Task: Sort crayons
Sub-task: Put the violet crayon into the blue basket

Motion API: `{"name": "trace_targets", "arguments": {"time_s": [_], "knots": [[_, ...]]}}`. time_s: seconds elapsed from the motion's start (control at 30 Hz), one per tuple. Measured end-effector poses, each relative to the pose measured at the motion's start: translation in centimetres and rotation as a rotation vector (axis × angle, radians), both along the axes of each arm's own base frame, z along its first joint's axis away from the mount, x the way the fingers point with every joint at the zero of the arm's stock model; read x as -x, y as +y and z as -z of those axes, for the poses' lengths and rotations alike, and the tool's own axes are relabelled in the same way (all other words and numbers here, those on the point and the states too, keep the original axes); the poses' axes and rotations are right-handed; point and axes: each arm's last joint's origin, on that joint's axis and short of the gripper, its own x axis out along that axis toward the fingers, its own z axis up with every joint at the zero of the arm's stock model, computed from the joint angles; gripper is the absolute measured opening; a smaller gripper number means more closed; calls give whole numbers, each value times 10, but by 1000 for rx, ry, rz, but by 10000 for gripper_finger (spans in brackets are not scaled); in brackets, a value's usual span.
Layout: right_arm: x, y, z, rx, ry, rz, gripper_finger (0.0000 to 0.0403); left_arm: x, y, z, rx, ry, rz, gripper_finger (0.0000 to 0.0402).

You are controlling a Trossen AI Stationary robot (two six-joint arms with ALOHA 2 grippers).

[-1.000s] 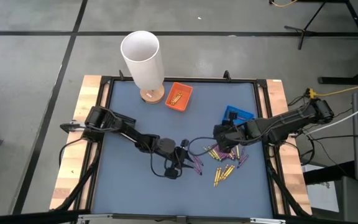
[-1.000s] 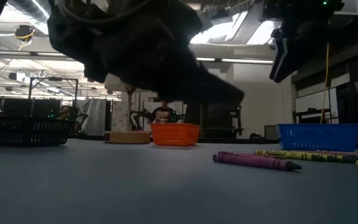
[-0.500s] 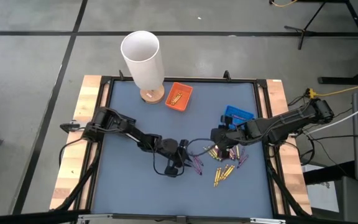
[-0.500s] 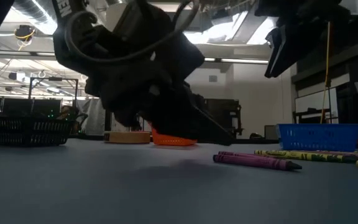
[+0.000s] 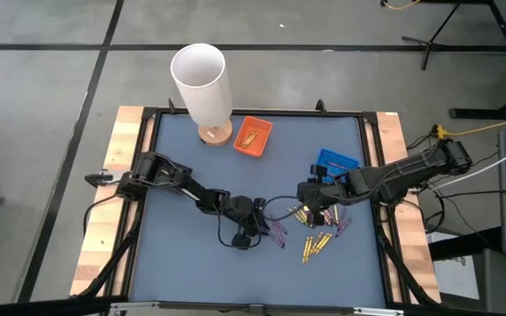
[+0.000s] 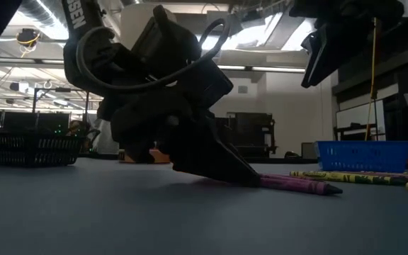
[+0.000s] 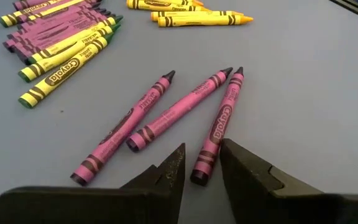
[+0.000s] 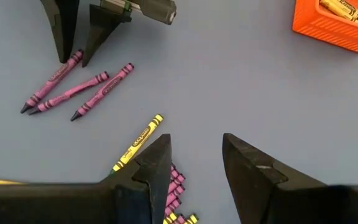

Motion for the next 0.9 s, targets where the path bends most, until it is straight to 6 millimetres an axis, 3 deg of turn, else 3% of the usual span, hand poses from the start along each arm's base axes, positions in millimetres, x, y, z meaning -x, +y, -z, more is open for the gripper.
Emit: {"name": "trace_targets", "arguments": {"time_s": [0.43, 0.7, 0.9], "knots": [[10, 5, 5, -11, 98, -44, 142, 0, 0, 1, -1, 7, 0, 94], [20, 35, 26, -18, 47, -121, 142, 1, 0, 1, -8, 8, -5, 89], [28, 53, 37, -43, -10, -137, 142, 1, 0, 1, -9, 9, -2, 44]]}}
